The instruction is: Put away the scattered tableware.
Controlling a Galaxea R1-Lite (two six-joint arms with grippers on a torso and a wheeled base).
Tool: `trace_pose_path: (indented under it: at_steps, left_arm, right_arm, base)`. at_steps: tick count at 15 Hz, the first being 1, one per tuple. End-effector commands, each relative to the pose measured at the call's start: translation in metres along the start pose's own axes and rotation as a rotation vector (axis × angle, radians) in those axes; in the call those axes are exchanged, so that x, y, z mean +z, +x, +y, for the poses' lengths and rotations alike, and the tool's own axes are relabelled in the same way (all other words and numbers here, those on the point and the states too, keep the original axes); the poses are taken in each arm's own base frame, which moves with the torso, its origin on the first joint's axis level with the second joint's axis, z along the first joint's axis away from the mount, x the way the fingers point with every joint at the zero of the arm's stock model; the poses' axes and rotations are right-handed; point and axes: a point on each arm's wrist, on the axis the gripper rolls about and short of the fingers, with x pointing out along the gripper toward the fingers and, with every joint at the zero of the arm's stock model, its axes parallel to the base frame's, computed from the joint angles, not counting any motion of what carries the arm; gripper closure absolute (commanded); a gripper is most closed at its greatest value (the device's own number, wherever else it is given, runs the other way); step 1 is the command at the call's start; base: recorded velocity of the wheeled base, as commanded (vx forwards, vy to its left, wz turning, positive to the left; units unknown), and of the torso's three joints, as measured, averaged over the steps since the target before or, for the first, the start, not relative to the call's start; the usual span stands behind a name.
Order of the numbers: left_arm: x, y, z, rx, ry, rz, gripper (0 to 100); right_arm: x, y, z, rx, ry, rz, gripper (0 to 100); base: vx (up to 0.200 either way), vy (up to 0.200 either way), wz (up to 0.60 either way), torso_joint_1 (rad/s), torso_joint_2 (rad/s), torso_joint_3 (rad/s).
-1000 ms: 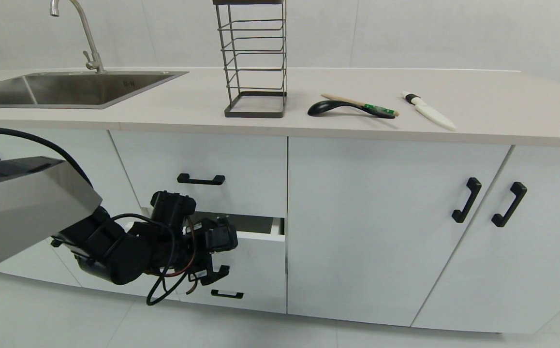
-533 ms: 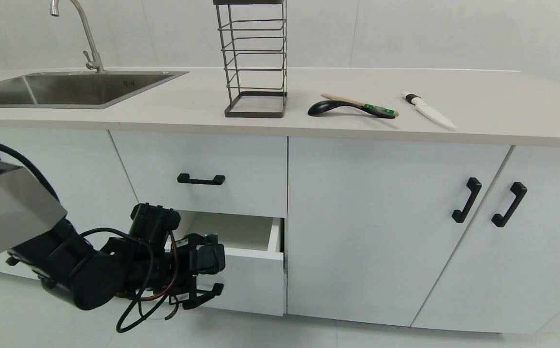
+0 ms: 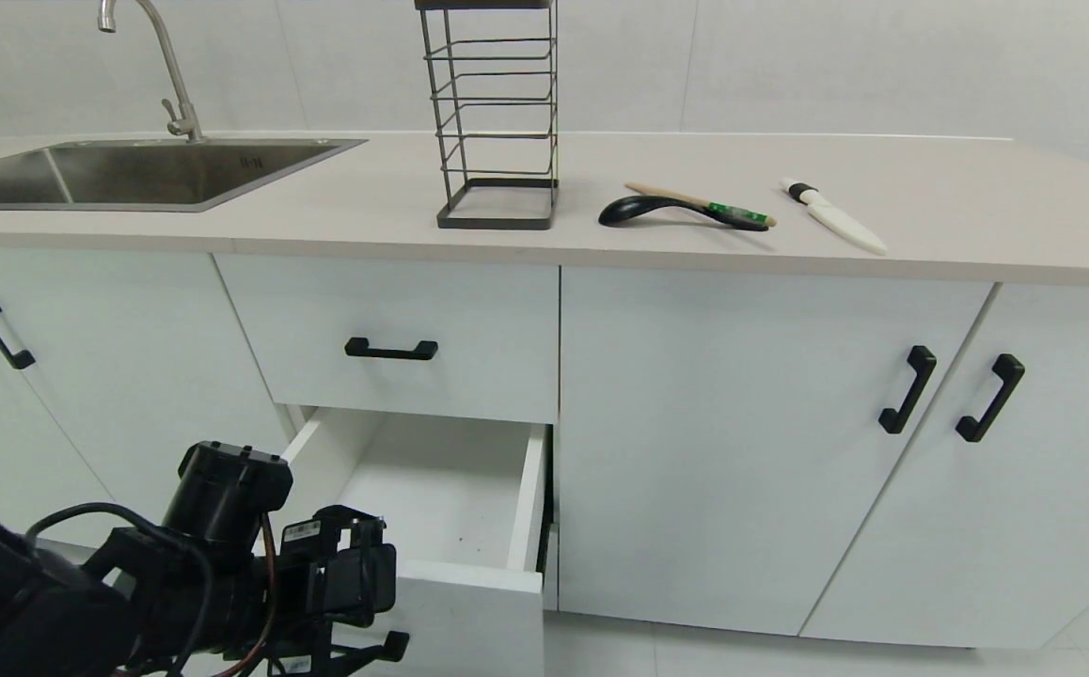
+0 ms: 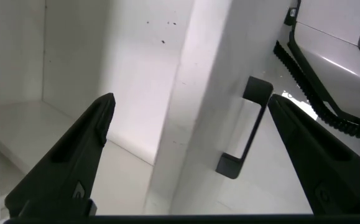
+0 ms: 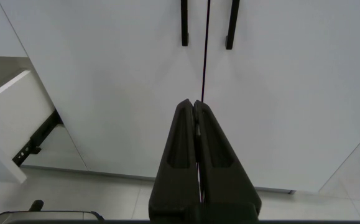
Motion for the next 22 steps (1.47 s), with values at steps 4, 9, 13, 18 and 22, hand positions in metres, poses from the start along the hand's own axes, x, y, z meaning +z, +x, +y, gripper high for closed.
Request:
trace_pose_path:
  at_steps: [4,9,13,18,22]
  left_arm:
    - [0.005,-0.012,-0.004,0.027,0.019,-0.024,0]
    - [0.005,-0.018,-0.001,0.054,0.011,-0.03,0]
    - [0.006,-0.024,-0.001,0.072,0.007,-0.039,0]
    - [0.017,-0.041,0.0,0.114,-0.023,-0.135,0]
    - [0.036,-0.061,-0.002,0.131,-0.273,-0.26,0]
  right_arm:
    - [0.0,0.0,0.0,0.001,0.0,0.001,100]
    - [0.0,0.0,0.0,0.001,0.0,0.001,100]
    - [0.0,0.0,0.0,0.001,0.0,0.001,100]
    - [0.0,0.0,0.0,0.001,0.0,0.001,100]
    - [0.0,0.0,0.0,0.001,0.0,0.001,100]
  base:
    - [0.0,0.0,0.0,0.0,0.0,0.0]
    - [0.0,0.0,0.0,0.0,0.0,0.0]
    - [0.0,0.0,0.0,0.0,0.0,0.0]
    - [0.0,0.0,0.0,0.0,0.0,0.0]
    - [0.0,0.0,0.0,0.0,0.0,0.0]
